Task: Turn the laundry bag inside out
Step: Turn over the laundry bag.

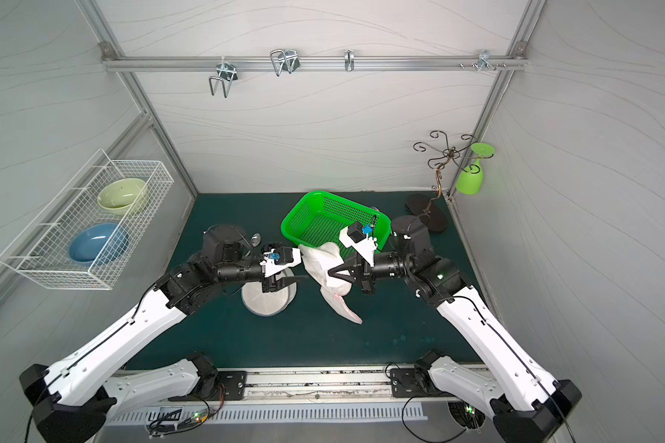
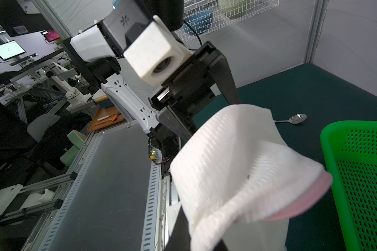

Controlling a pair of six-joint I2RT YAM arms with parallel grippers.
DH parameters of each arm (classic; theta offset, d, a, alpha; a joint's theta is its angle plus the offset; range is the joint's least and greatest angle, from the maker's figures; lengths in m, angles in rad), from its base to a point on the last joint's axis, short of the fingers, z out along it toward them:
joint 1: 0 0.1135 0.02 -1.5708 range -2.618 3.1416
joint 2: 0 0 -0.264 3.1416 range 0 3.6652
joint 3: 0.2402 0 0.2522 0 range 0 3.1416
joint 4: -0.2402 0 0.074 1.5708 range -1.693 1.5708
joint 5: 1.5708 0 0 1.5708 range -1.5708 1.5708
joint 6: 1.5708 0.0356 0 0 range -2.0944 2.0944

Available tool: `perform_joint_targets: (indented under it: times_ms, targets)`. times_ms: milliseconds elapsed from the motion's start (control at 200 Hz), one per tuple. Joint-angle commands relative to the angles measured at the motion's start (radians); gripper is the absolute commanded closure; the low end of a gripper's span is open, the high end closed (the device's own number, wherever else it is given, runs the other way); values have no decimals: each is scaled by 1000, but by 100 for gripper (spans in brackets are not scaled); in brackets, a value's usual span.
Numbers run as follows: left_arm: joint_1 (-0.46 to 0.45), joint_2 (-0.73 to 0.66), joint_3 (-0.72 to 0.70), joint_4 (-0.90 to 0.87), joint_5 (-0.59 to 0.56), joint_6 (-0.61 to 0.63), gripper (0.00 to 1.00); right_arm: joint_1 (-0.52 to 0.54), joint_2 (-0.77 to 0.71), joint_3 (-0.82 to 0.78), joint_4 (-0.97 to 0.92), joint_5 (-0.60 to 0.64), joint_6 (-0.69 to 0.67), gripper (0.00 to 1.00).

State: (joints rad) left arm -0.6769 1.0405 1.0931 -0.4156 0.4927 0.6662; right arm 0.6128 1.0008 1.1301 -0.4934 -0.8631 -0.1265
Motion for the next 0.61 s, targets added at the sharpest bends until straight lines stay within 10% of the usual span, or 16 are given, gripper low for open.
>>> perform_joint_targets:
  times_ms: [0, 205, 600]
  targets:
    - [-1, -51, -2, 112, -74, 2, 41, 7, -6, 21, -47, 23, -33, 100]
    - [-9, -70, -6, 100, -102, -12, 42, 6, -3, 14, -54, 17, -61, 100]
    - [-15, 69, 82, -52, 255, -7, 43, 54, 36, 65, -102, 62, -117, 100]
